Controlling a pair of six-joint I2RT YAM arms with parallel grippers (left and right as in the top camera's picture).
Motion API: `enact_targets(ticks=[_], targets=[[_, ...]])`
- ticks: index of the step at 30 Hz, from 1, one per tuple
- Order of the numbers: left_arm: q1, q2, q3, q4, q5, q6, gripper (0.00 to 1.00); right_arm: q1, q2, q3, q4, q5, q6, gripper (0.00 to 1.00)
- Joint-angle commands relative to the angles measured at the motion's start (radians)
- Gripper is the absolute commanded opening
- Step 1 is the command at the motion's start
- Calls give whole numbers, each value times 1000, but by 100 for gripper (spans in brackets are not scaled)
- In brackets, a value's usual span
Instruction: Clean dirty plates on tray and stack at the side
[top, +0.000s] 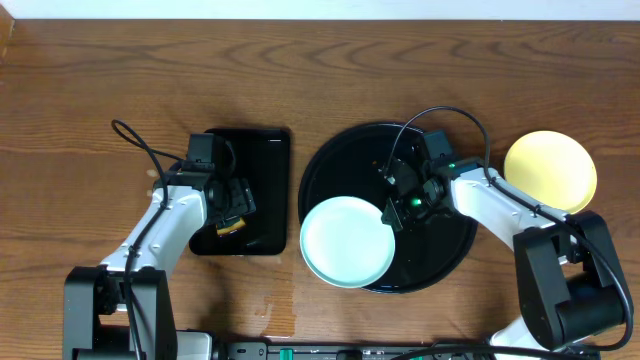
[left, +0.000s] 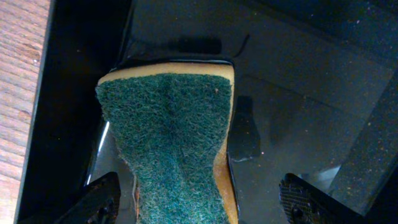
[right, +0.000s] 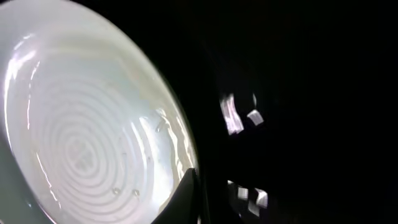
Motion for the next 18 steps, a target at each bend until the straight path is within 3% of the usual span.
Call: enact_targets(ticks=[1,4,12,18], targets=[[2,2,-5,-2,-1,11,83,-13,-24,18,21,-19,19,1],[2,2,-5,-2,-1,11,82,-13,-87,20,40,19,22,1],[2,2,-5,-2,-1,11,83,-13,-319,21,14,344,29,1],[2,2,-5,-2,-1,11,83,-9,-358,21,-37,299,26,1]])
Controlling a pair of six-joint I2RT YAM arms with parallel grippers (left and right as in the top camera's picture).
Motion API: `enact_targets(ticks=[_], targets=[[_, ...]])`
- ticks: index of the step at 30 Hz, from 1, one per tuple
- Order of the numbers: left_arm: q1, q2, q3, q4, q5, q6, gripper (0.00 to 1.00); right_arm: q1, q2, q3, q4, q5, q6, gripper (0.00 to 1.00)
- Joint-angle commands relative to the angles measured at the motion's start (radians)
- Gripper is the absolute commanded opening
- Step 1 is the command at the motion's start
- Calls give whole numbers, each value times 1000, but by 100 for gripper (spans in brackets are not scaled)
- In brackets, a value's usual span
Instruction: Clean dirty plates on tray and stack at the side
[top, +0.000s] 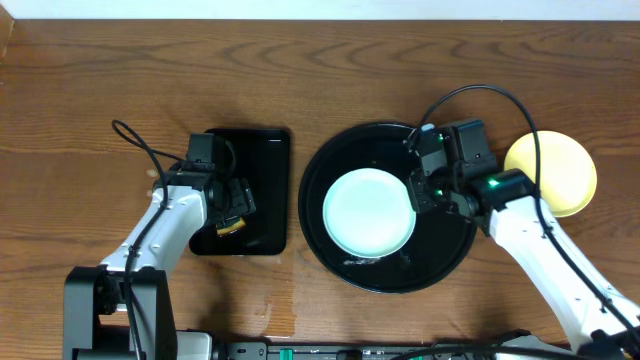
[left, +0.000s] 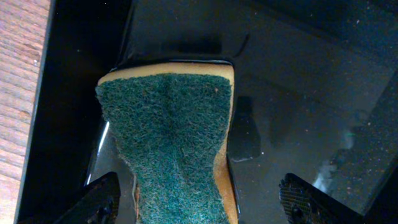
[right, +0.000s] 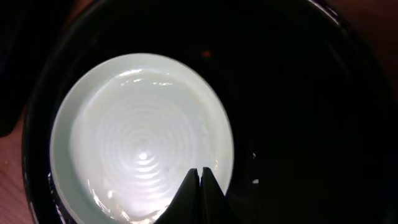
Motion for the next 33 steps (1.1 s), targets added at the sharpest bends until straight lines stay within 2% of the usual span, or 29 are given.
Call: enact_targets(ticks=[1,4,8,13,16,19,25,28,33], targets=[[2,2,-5,-2,-1,11,82,3,3,11,-36,1,2,1],[2,2,-5,-2,-1,11,83,18,3,11,-43,37,-3,1],[2,2,-5,-2,-1,11,83,-12,17,11,-49,40,72,2],[2,2,-5,-2,-1,11,83,-102,135,11,-41,-7,115,30],[2,2,-5,-2,-1,11,83,-150,233,11,-31,-98,72,41],[2,2,-5,-2,-1,11,83,-192,320,11,-13,-174,25,46],[2,2,-5,-2,-1,11,83,-230,449,11,24,-350,-51,38],[2,2,-5,-2,-1,11,83,-231,494,11,24,-352,-50,25],[2,2,-5,-2,-1,11,83,-231,526,11,29,-426,-89,17]])
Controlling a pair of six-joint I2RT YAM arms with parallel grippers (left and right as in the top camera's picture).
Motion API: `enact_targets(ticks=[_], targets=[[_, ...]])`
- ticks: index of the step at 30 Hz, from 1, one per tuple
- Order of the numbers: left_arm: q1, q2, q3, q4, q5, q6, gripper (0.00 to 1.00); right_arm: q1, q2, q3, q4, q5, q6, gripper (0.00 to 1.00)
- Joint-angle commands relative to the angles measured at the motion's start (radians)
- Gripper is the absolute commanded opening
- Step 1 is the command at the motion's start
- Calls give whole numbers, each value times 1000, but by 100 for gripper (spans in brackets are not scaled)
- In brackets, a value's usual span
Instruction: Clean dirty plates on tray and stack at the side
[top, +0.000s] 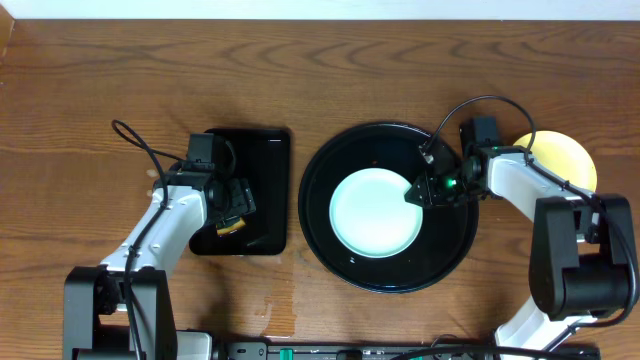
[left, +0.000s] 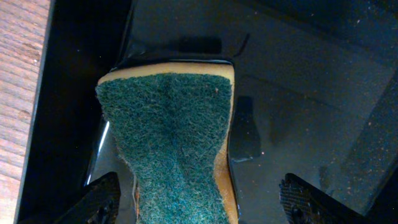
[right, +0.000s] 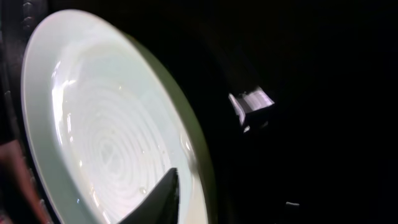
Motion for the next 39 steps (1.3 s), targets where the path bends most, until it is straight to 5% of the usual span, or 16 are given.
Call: enact_targets(ticks=[1,4,17,29,39], targets=[[2,2,-5,-2,-1,11,83,5,63,-31,-6,-26,-44,17],[2,2,-5,-2,-1,11,83,5,62,-31,-4,-25,-43,1],[2,2,-5,-2,-1,11,83,3,-89,-30,5,13,-19,1],[2,2,-5,-2,-1,11,83,53,-562,-30,-83,592,107,1],[2,2,-5,-2,-1,11,83,408,-809,-30,-119,1336,196,1]])
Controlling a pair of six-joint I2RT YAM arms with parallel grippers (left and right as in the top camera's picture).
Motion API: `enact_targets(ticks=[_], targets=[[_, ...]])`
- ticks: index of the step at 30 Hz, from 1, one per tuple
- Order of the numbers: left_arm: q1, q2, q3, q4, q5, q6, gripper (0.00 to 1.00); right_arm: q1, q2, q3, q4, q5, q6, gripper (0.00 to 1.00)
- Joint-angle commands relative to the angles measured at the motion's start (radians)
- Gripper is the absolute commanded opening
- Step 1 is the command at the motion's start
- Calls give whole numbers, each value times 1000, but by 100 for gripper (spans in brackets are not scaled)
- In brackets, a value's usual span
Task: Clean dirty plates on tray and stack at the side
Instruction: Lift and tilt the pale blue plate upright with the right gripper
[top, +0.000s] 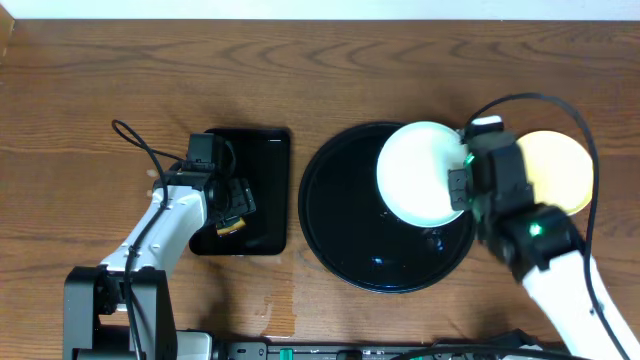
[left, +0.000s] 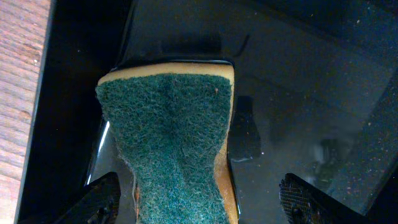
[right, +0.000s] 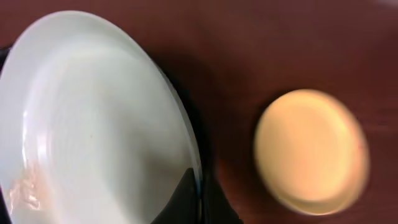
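Note:
My right gripper (top: 458, 188) is shut on the right rim of a pale white plate (top: 420, 187), holding it raised and tilted over the upper right part of the round black tray (top: 350, 250). In the right wrist view the white plate (right: 93, 118) fills the left, pinched by my right gripper (right: 198, 193). A yellow plate (right: 309, 149) lies on the table beyond. My left gripper (left: 202, 199) stands open astride a green-topped sponge (left: 168, 143).
The sponge lies in a rectangular black tray (top: 270, 150) left of the round one. The yellow plate (top: 560, 170) sits on the wooden table just right of the round tray. Cables arch over both arms.
The white plate lay flat in the middle of the round tray with my right gripper at its right rim. It is now lifted and further right, near the yellow plate. The left arm is unchanged.
At first the white plate hung over the round tray's front left edge, held at its rim by my right gripper. Then it lay in the tray's middle, and stayed there. Now it is held raised at the tray's right side. My left gripper stayed open over the sponge.

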Motion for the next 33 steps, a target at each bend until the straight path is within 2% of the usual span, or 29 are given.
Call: enact_targets(ticks=[1,7,11,14,21,33], targets=[[2,2,-5,-2,-1,11,83,133,-39,3,2,374,38,1],[2,2,-5,-2,-1,11,83,356,-24,3,2,581,-13,1],[2,2,-5,-2,-1,11,83,444,0,3,3,717,-21,1],[2,2,-5,-2,-1,11,83,488,20,3,12,773,-77,1],[2,2,-5,-2,-1,11,83,539,53,3,135,860,-241,1],[2,2,-5,-2,-1,11,83,539,59,3,183,853,-304,1]])
